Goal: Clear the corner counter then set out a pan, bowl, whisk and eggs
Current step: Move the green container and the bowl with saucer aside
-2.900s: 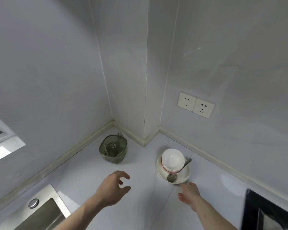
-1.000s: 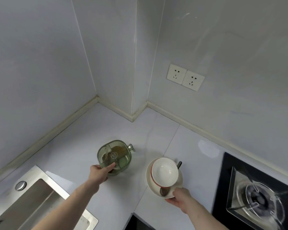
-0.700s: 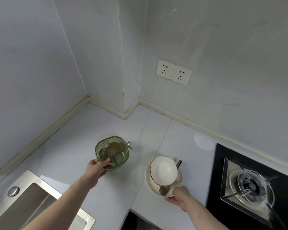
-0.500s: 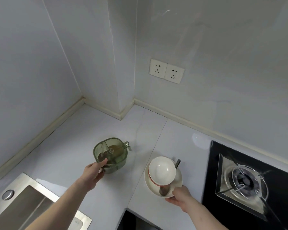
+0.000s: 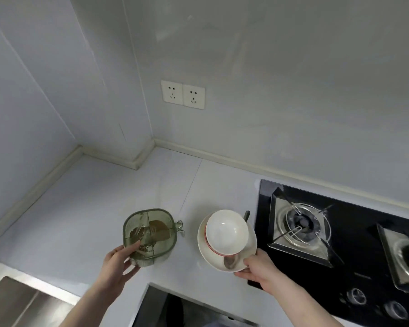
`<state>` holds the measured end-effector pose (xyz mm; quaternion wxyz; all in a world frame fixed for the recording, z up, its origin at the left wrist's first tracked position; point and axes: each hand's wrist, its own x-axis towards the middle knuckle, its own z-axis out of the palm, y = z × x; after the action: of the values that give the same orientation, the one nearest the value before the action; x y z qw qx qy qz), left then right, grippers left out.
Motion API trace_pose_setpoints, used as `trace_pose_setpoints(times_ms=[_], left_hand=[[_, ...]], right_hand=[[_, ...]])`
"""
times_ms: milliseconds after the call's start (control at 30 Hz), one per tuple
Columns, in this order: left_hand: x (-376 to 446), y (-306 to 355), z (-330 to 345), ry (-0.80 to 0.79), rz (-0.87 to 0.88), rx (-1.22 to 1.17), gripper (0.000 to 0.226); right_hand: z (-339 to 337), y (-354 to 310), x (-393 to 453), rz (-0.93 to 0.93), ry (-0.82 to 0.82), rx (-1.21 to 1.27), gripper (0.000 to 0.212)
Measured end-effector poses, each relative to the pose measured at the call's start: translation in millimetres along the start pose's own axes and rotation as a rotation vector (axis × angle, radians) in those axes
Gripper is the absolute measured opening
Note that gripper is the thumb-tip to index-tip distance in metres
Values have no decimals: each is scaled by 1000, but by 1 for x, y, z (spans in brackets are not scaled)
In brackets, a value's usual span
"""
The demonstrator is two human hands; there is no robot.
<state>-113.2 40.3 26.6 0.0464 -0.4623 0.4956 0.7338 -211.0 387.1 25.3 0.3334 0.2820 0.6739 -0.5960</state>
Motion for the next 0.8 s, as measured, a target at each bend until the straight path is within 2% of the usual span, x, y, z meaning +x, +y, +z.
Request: trace_pose_setpoints(times_ms=[100,233,433,633,800], left_hand=[[-22,-12,27,-34,41,31,25],[-52,-30,67,-64,49,37,33],[-98,-62,125,-159,-14,95,15],[-109,-64,184,-350,-13,319,19],[-112,-63,239,-488,13,455,26]], right_hand=[[-39,6,-16,-25,-10,9,37],[-89,19,-36,-47,17,37,38],[-158,51,-74,-52,66,53,43],[-207,93,-112,-41,185,183,68],[-236,133,-131,-38,307,325,66]])
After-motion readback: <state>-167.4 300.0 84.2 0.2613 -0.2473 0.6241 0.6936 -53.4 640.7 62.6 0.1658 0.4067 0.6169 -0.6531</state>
